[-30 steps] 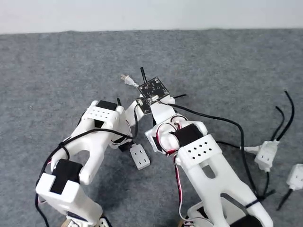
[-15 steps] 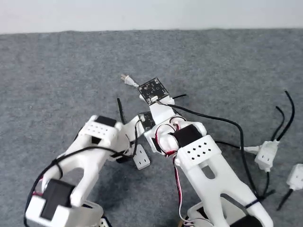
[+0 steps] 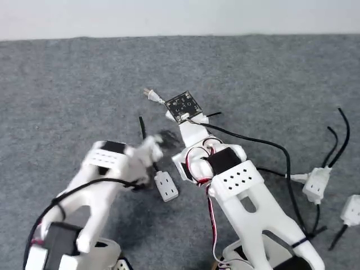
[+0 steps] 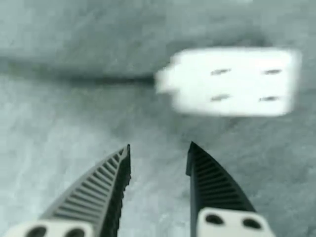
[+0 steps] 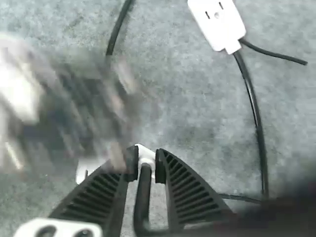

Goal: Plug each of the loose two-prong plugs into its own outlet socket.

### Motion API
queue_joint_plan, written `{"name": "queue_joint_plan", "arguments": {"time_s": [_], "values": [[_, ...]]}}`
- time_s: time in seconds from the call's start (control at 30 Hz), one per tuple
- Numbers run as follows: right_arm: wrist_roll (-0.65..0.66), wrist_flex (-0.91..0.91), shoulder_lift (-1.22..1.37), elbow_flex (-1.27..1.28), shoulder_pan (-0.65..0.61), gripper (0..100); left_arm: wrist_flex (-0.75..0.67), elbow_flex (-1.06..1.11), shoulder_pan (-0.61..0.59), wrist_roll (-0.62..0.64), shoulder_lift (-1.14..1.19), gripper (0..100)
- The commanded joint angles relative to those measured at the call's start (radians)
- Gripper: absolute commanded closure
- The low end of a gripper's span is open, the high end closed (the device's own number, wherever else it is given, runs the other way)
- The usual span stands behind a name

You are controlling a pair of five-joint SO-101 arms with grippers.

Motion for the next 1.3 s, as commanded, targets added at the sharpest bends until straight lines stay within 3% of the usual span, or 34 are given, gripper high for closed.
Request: {"name": "queue_joint_plan", "arguments": {"time_s": [0.0,0.13,0.23,0.63,1.27], "values": [[0.005,0.005,-0.035,-0.014,-0.041,99.1,-0.063,0.028,-0.204,0.092,-0.11,83],[0.037,-0.001,-0.035,-0.014,-0.081,99.1,-0.12,0.111,-0.377,0.221,-0.226,83],[0.069,0.004,-0.035,-0.014,-0.119,99.1,-0.12,0.139,-0.439,0.239,-0.261,83],[0.157,-0.07,-0.035,0.066,-0.228,99.1,-0.124,0.153,-0.425,0.235,-0.261,83],[0.218,-0.245,-0.024,0.15,-0.197,99.1,-0.124,0.165,-0.423,0.213,-0.267,83]]}}
